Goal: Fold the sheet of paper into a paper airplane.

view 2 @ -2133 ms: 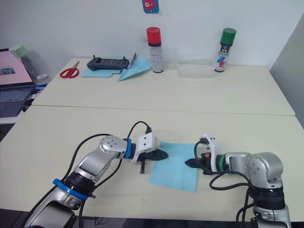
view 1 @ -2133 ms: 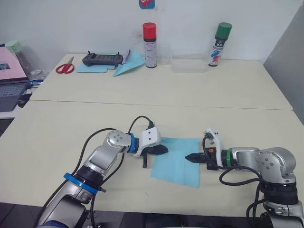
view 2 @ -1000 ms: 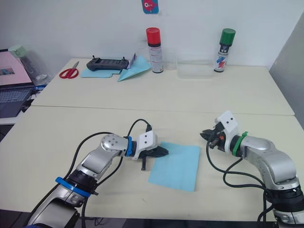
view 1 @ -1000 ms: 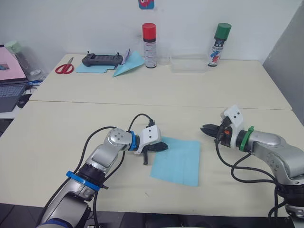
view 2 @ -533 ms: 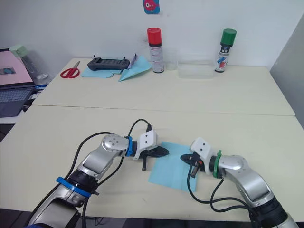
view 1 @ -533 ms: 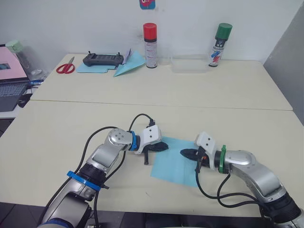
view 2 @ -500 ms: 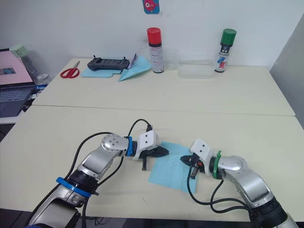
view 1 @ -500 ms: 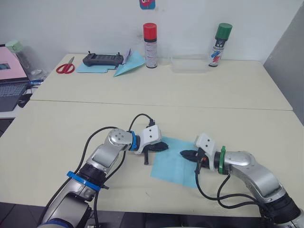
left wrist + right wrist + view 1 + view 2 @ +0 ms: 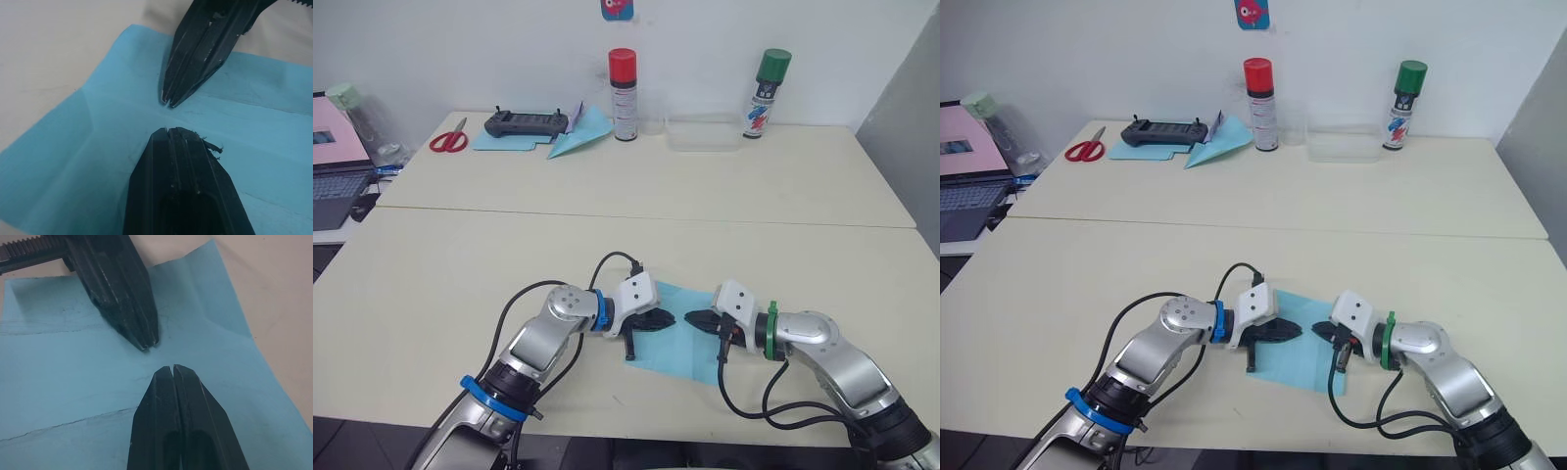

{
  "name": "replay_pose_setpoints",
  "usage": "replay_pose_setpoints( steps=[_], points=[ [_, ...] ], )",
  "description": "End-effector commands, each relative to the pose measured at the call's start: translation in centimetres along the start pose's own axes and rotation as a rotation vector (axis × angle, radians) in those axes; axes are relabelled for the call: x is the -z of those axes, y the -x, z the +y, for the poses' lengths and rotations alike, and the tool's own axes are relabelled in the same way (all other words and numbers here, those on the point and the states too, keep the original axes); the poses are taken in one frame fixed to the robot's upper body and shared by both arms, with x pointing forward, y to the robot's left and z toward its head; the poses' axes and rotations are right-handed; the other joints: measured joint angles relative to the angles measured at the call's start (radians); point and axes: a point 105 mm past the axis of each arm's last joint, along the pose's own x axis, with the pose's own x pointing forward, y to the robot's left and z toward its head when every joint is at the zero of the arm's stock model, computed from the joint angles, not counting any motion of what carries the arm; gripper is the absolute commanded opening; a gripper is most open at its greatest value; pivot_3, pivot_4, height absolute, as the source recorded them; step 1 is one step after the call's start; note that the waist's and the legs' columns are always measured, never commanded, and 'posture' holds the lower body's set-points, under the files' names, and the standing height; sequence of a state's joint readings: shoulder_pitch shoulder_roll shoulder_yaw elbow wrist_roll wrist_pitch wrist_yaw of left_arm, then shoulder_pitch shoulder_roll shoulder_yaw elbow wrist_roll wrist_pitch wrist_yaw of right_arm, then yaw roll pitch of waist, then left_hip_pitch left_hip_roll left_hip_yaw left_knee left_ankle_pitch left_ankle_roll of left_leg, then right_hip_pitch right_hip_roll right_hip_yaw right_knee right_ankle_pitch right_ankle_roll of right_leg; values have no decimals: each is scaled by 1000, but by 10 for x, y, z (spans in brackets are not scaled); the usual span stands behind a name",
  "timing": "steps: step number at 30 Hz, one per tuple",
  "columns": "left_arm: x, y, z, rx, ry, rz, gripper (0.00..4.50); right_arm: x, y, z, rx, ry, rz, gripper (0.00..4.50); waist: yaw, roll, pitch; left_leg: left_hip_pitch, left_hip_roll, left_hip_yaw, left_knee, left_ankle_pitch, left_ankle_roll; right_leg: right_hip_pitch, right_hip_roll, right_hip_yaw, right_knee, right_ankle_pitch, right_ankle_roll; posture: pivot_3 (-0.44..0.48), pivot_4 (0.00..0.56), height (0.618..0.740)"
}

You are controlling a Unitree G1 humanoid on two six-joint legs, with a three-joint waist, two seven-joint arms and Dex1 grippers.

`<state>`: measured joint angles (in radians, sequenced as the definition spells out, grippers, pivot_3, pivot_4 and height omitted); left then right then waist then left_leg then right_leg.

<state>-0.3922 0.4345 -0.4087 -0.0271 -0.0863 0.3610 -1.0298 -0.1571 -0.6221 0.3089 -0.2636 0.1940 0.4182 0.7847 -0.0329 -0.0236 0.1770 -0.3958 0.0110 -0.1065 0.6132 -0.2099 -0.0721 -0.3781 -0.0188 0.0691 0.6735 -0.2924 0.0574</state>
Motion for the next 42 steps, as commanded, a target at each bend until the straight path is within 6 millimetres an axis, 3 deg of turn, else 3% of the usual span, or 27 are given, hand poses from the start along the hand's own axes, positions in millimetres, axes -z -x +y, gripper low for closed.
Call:
replay_pose_setpoints(
  steps=[1,4,6,10,15,18,21,25,30,34,42],
  points=[
    [16,9,29,-166,4,60,0,21,3,-3,33,-25,80,57,0,0,0,1,0,0,0,0,0,1,0,0,0,0,0,0,150,740],
    [20,29,71,-395,13,52,0,22,4,0,36,-28,80,57,2,-1,0,4,0,-1,0,0,0,5,0,0,0,0,0,0,150,740],
    [15,37,81,-451,68,3,0,22,3,1,37,-29,80,57,1,-1,0,5,0,-1,0,0,0,5,0,-1,0,0,0,0,150,740],
    [5,48,86,-490,102,-78,0,22,3,1,40,-29,77,57,0,-1,0,3,0,-1,0,0,0,4,-1,-1,-3,0,0,0,150,740],
    [-52,58,74,-417,130,-355,0,22,3,0,44,-25,72,57,1,-2,1,1,0,-2,-1,0,0,4,-1,-3,-4,0,0,0,150,740],
    [-68,51,55,-304,132,-384,0,22,3,0,43,-23,72,57,1,-3,1,2,0,-2,0,0,0,5,-1,-2,-4,0,0,0,150,740],
    [-51,33,29,-179,103,-225,0,22,2,0,39,-21,72,57,0,-2,1,2,0,-2,-1,0,0,5,-1,-2,-4,0,0,0,150,740],
    [-15,22,15,-126,61,-51,0,21,2,-1,39,-19,72,57,-1,-2,1,2,0,-1,-1,0,0,5,0,-2,-4,0,0,0,150,740],
    [8,12,12,-129,70,21,0,21,3,-4,70,-12,66,57,1,-3,1,2,0,-2,-1,0,0,5,-1,-2,-5,0,0,0,150,740],
    [26,7,5,-91,155,46,0,28,16,-21,236,-66,62,57,2,-2,0,3,0,-2,-1,0,0,7,-1,-2,-8,0,0,0,150,740],
    [25,2,4,-63,132,55,0,51,48,-40,438,-137,109,57,6,-2,-3,2,-2,-2,-1,0,0,9,-1,-1,-10,1,1,0,150,740]
  ],
)
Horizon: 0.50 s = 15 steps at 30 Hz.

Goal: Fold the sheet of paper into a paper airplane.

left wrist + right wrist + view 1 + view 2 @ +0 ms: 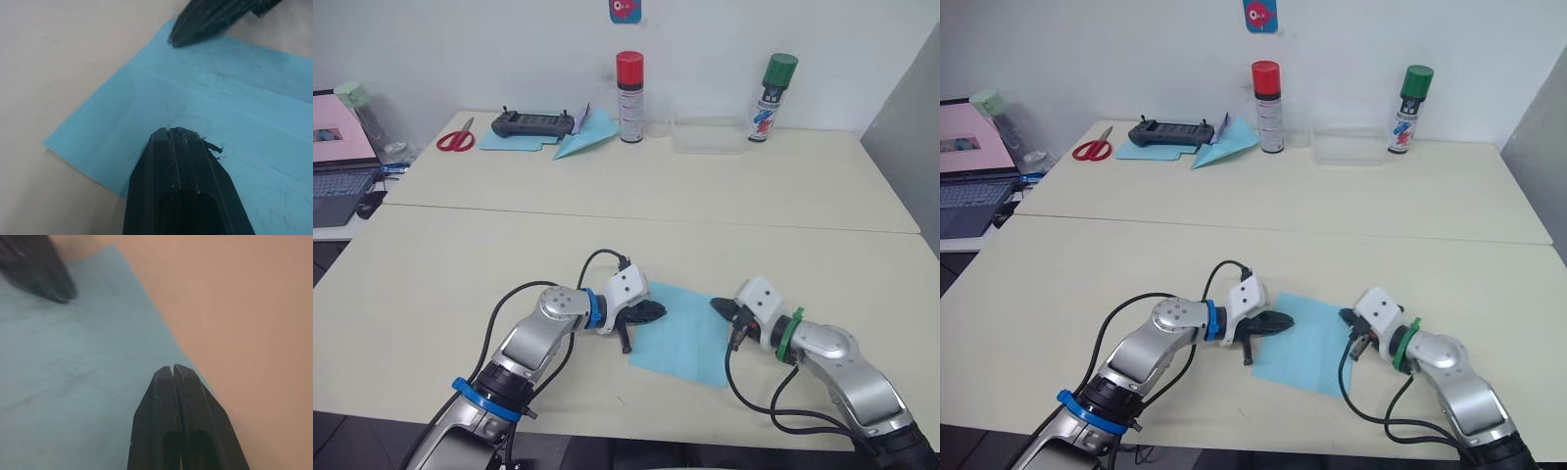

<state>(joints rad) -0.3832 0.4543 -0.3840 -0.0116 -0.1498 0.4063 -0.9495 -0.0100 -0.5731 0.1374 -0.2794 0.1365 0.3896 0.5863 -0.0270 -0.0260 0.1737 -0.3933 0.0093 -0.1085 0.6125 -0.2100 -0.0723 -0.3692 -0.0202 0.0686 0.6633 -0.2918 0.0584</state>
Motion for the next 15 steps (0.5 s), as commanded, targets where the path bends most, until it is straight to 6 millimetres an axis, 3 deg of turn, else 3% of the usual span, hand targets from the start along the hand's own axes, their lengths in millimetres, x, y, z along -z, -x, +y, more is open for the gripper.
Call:
replay_pose_setpoints(
  steps=[1,6,9,14,15],
  points=[
    [18,-5,-6,21,36,63,0,25,14,-20,104,-51,96,57,1,0,0,0,0,0,0,0,0,0,0,0,0,0,0,0,150,740],
    [17,-7,-5,23,33,57,0,-3,30,-26,121,-258,-60,218,3,0,0,-1,-1,0,0,0,0,0,0,0,0,0,0,0,150,740],
    [17,-8,-5,25,31,55,0,-14,39,-22,59,-471,-108,969,2,2,0,-2,0,-1,0,0,0,-1,0,1,0,0,0,0,150,740],
    [15,-11,-5,23,26,46,0,-20,44,-15,-39,-706,-73,2767,3,2,0,-2,-1,-1,0,0,0,-1,0,0,0,0,0,0,150,740],
    [15,-12,-4,22,26,45,0,-22,44,-14,-57,-720,-69,2767,3,2,0,-3,-1,-1,0,0,0,-1,0,0,0,0,0,0,150,740]
  ],
)
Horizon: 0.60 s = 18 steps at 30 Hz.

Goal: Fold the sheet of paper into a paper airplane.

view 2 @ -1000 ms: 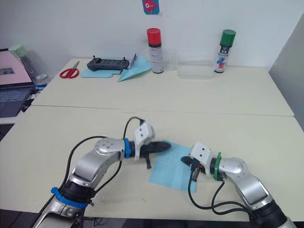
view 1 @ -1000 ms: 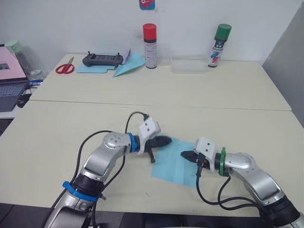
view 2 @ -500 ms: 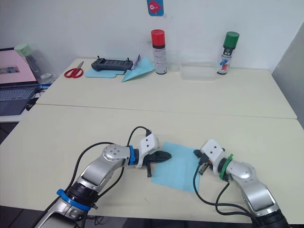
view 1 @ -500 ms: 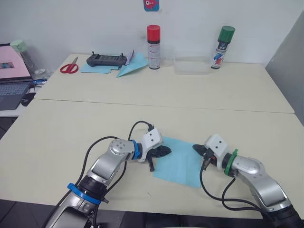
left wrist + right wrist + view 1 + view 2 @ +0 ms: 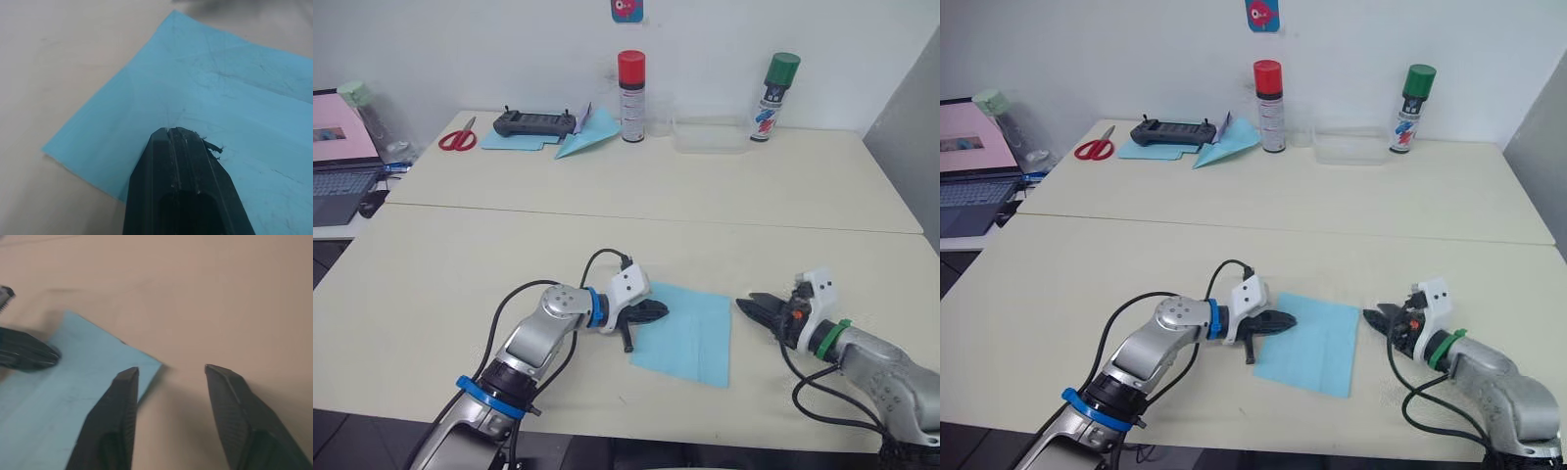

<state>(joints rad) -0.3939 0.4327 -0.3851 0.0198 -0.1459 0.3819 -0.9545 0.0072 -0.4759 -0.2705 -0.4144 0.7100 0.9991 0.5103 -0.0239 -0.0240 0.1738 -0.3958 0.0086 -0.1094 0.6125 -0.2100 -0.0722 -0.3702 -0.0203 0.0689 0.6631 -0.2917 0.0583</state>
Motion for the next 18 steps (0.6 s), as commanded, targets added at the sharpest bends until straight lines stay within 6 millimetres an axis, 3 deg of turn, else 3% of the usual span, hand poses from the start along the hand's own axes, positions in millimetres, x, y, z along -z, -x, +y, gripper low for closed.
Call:
replay_pose_setpoints(
  steps=[1,4,8,13,18],
  points=[
    [16,-7,-5,15,28,60,0,-11,5,13,-65,-43,7,2767,0,0,0,0,0,0,0,0,0,0,0,0,0,0,0,0,150,740],
    [16,-8,-4,14,27,60,0,-12,6,14,-72,-59,28,2767,0,0,0,-1,0,0,0,0,0,-1,0,0,0,0,0,0,150,740],
    [15,-9,-3,-8,14,53,0,4,-10,16,-44,-40,135,2767,-2,0,0,-1,0,1,0,0,0,-2,0,0,0,0,0,0,150,740],
    [18,-7,-4,-11,16,59,0,5,-28,24,-62,-90,126,2767,-6,0,0,-1,0,1,0,0,0,-2,0,0,0,0,0,0,150,740],
    [17,-10,-4,-10,13,58,0,3,-32,22,-46,-88,106,2767,-5,0,0,-1,0,1,0,0,0,-2,1,0,0,0,0,0,150,740]
  ],
)
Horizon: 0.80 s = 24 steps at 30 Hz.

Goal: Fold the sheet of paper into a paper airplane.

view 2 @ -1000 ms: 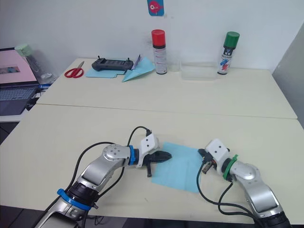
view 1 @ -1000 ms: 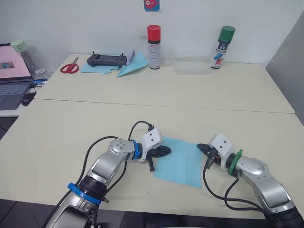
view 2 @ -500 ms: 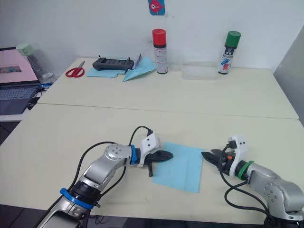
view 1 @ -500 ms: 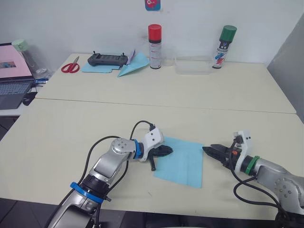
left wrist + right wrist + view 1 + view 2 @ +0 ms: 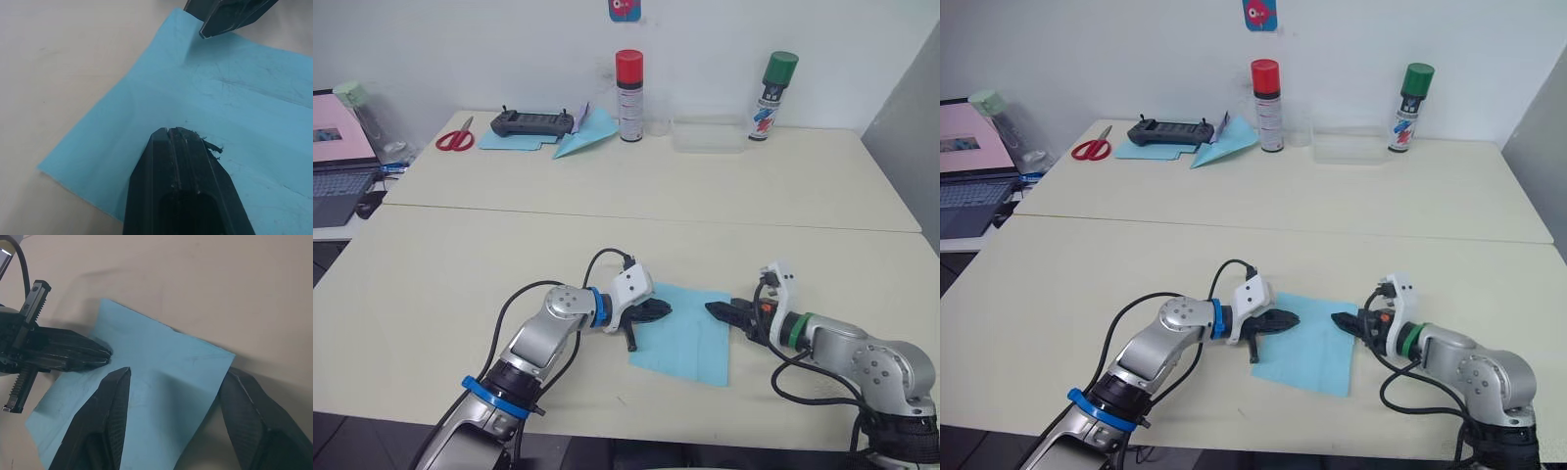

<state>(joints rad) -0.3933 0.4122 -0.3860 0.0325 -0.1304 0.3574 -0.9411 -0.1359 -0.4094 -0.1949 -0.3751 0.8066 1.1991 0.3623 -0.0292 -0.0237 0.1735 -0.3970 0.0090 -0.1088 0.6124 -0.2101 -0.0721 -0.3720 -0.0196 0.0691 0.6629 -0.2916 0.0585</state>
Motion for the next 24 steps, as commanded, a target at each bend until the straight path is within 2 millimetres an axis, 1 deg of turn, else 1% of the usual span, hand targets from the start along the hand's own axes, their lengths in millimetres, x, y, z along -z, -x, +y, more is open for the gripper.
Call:
replay_pose_setpoints(
  steps=[1,3,4,5,8,10,11,17,24],
  points=[
    [18,-6,-4,1,26,71,0,-4,-1,-2,22,15,-26,2767,0,0,0,0,0,0,0,0,0,0,0,0,0,0,0,0,150,740],
    [19,-7,-4,0,24,73,0,-7,1,-2,29,38,-45,2767,0,0,0,0,0,0,0,0,0,0,0,0,0,0,0,0,150,740],
    [19,-7,-4,1,23,75,0,-8,2,-3,37,52,-47,2406,1,0,0,0,0,0,0,0,0,0,0,0,0,0,0,0,150,740],
    [20,-8,-5,5,22,76,0,-7,3,-3,39,81,-38,2185,1,0,0,0,0,0,0,0,0,0,0,0,0,0,0,0,150,740],
    [20,-7,-7,13,22,77,0,-6,5,-3,47,129,-39,1132,2,0,0,-1,-1,0,0,0,0,0,0,0,0,0,0,0,150,740],
    [21,-7,-7,13,22,79,0,-8,6,-1,44,145,-48,335,1,0,0,-1,0,0,0,0,0,0,0,0,0,0,0,0,150,740],
    [21,-6,-7,13,23,80,0,-9,6,0,45,149,-53,23,1,0,0,-1,0,0,0,0,0,-1,0,0,0,0,0,0,150,740],
    [20,-5,-6,12,22,81,0,-13,4,8,28,184,-70,23,1,0,0,-1,0,0,0,0,0,-1,0,0,0,0,0,0,150,740],
    [20,-5,-7,18,24,85,0,-10,-1,30,-68,245,-48,23,0,0,0,-1,0,0,0,0,0,-1,0,0,0,0,0,0,150,740]
  ],
)
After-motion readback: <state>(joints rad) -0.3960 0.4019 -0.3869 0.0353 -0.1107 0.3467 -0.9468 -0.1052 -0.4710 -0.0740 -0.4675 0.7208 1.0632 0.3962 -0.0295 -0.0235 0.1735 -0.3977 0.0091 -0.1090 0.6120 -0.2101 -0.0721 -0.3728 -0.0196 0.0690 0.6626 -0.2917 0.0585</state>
